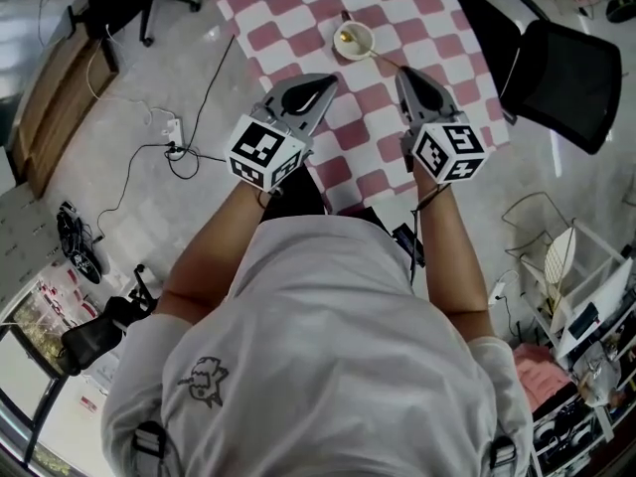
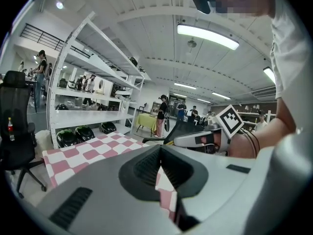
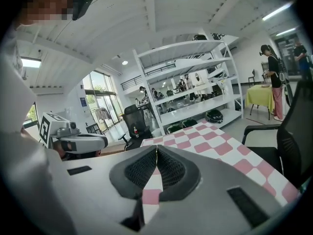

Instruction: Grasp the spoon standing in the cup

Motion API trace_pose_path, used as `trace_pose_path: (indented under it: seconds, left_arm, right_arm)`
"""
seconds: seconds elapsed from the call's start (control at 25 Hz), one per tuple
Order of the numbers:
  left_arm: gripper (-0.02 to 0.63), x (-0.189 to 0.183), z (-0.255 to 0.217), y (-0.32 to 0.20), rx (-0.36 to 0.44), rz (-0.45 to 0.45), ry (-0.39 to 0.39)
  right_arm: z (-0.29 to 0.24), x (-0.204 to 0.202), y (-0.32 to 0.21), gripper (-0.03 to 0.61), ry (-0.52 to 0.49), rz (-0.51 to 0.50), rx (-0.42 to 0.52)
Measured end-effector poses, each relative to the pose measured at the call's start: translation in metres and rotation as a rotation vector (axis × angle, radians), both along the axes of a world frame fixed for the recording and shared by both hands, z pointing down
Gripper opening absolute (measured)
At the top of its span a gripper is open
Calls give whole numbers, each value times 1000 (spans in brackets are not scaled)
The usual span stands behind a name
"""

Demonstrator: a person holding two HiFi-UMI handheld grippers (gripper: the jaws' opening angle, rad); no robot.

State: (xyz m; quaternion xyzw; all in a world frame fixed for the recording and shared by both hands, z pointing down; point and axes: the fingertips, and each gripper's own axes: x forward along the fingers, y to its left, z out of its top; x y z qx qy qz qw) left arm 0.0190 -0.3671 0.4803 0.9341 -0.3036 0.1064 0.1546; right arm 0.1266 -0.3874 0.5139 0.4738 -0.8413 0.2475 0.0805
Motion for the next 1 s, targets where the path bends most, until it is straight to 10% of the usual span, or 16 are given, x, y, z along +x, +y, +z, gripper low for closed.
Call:
trace_pose_path:
  seconds: [1.0]
  left_arm:
    - [14,16,-108,72,244,-59,13]
  right_arm:
    - [-123,23,76,32,-18,-67,226]
